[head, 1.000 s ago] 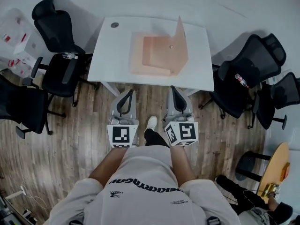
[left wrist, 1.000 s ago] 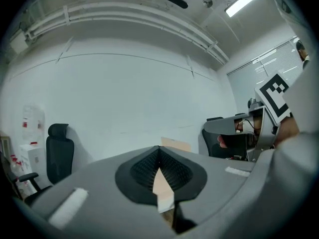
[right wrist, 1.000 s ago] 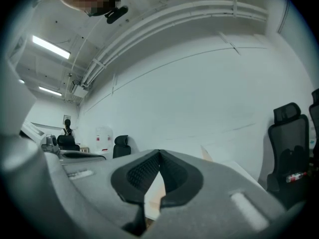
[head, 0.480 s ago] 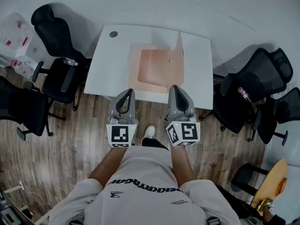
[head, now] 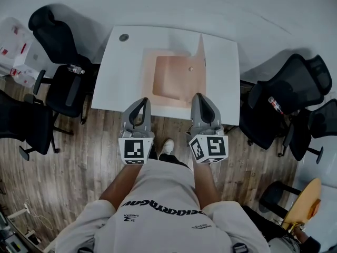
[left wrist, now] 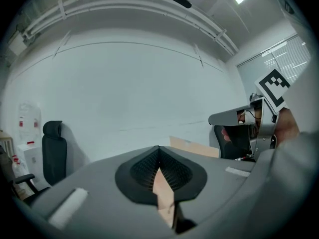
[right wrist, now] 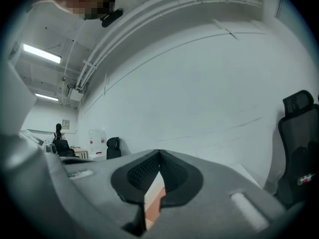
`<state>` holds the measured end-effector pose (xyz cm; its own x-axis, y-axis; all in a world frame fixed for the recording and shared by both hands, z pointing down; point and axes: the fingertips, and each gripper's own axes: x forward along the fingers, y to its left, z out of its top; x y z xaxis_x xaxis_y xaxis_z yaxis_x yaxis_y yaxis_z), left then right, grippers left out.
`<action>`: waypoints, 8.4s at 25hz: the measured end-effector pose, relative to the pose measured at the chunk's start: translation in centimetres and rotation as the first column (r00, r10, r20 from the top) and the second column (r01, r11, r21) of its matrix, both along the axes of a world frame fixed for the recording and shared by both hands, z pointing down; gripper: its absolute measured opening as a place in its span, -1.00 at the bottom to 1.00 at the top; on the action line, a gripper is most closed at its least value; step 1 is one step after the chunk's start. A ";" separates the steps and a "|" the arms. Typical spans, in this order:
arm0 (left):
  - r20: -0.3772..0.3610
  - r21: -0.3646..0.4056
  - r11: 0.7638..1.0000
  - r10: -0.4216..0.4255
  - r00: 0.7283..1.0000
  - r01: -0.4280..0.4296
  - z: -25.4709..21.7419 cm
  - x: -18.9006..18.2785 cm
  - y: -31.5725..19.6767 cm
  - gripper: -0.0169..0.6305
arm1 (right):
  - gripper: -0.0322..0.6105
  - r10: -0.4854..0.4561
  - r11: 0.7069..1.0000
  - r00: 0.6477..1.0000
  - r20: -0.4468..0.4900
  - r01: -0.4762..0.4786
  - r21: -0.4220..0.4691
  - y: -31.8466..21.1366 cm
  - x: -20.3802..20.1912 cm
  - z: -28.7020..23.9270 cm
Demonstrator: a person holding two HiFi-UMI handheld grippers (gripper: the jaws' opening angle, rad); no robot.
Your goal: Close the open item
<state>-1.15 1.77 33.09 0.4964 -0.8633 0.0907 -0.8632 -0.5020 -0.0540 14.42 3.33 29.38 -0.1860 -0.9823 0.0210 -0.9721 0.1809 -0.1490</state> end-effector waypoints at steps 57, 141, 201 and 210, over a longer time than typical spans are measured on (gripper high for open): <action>0.046 -0.136 0.989 0.057 0.997 -0.050 6.2 1.5 -13.4 -0.94 | -0.90 -0.055 0.859 0.998 0.032 0.064 -0.508 -11.9 10.7 12.5; 0.043 -0.656 0.754 0.081 0.996 -0.033 26.5 -4.1 -17.4 -0.94 | -0.90 -0.250 0.634 0.960 0.123 0.259 -0.729 -16.2 -0.8 24.9; 0.002 -0.743 0.666 0.089 0.996 -0.058 30.8 -3.5 -17.8 -0.94 | -0.90 -0.340 0.518 0.931 0.131 0.302 -0.800 -17.0 -5.3 30.1; 0.003 -0.745 0.665 0.088 0.996 -0.056 30.8 -3.6 -18.0 -0.94 | -0.90 -0.345 0.507 0.928 0.139 0.309 -0.804 -17.0 -5.7 30.5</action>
<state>-4.79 -16.25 63.91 0.5371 -0.4634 0.7049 -0.8279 -0.4496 0.3352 8.69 -13.71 59.88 -0.4720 -0.4176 0.7764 -0.8773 0.3097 -0.3667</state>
